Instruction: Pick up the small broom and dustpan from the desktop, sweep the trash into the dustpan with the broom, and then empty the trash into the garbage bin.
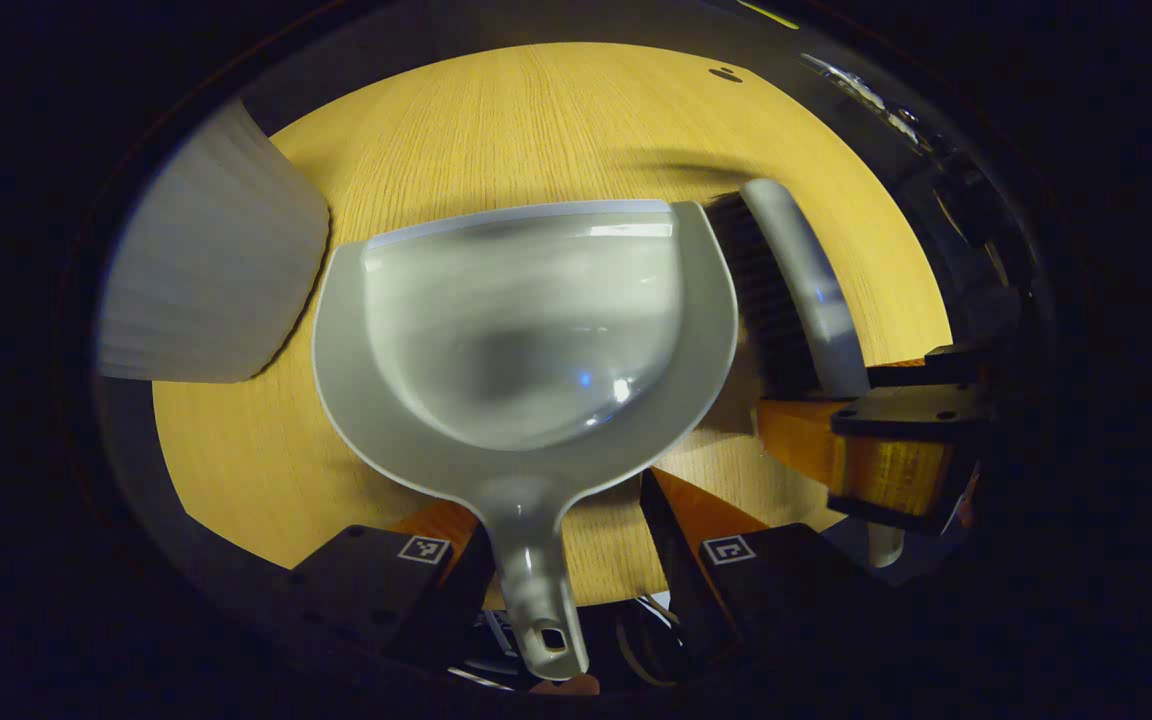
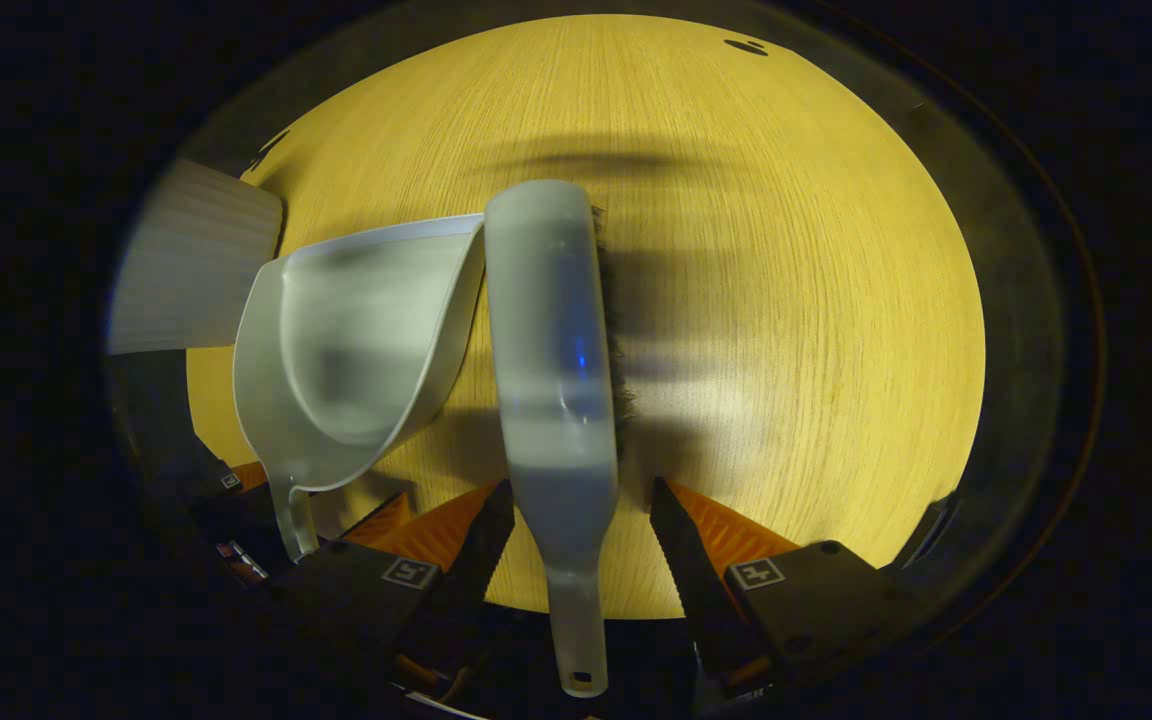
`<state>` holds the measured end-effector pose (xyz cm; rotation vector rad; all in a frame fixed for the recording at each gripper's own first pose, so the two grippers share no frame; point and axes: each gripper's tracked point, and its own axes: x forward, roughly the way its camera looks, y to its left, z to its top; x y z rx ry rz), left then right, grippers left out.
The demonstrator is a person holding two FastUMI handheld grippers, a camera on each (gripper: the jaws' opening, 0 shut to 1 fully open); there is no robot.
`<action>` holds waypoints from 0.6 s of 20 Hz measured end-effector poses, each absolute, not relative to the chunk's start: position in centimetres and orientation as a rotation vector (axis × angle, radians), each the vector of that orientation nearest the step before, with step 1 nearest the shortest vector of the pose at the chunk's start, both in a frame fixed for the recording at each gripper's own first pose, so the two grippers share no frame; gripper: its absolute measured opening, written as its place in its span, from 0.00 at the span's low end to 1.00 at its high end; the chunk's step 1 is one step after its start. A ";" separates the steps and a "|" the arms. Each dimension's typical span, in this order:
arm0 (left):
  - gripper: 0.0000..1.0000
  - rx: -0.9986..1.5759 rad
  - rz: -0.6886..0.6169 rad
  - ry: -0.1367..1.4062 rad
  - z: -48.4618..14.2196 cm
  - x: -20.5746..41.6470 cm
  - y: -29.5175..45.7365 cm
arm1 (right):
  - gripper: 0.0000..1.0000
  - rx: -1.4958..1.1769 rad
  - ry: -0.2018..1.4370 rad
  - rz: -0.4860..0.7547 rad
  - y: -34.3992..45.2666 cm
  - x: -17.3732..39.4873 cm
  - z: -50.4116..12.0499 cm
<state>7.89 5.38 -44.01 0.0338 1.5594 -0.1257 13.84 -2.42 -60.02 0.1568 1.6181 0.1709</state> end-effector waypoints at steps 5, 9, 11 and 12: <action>0.78 0.028 -0.155 1.470 -42.3 8.2 6.3 | 0.96 0.167 1.584 0.155 -2.7 13.5 -58.0; 0.79 0.016 -0.228 1.344 -41.4 7.1 7.3 | 0.99 0.225 1.479 0.157 -2.4 12.8 -54.2; 0.79 0.030 -0.259 1.290 -40.5 6.6 7.9 | 0.98 0.254 1.406 0.161 -2.4 12.1 -52.1; 0.78 0.039 -0.272 1.251 -39.8 6.5 8.2 | 0.98 0.259 1.361 0.145 -2.8 11.6 -50.9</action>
